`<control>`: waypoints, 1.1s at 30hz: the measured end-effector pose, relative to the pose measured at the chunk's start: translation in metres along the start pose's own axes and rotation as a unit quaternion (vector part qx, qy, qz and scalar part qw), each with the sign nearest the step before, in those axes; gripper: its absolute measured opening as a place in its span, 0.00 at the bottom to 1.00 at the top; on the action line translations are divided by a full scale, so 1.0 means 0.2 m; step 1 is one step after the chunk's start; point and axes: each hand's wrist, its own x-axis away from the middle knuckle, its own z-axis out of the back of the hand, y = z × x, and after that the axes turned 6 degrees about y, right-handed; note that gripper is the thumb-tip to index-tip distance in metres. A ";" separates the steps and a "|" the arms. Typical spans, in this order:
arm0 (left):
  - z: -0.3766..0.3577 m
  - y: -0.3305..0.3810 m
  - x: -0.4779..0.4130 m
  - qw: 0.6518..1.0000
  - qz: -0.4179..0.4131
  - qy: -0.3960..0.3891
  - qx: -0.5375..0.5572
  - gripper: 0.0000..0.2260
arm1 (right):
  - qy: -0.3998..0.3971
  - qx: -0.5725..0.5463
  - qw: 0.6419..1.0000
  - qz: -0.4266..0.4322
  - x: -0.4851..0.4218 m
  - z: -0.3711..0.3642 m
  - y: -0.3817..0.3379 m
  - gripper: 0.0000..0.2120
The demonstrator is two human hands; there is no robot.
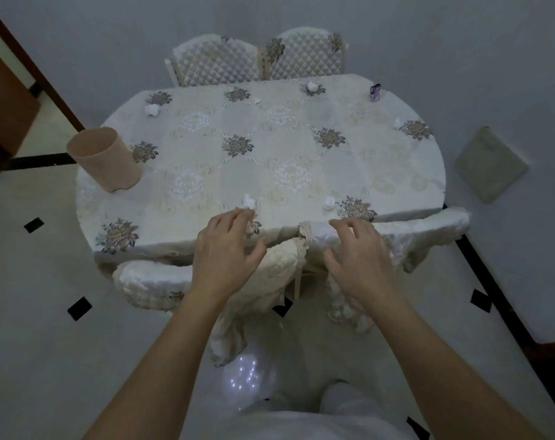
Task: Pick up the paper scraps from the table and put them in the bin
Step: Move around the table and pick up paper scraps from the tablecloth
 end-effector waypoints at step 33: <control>-0.93 -0.41 -0.78 0.940 0.314 -0.136 -0.004 0.23 | -0.227 -0.055 0.969 -0.076 -0.93 -0.81 0.80 0.24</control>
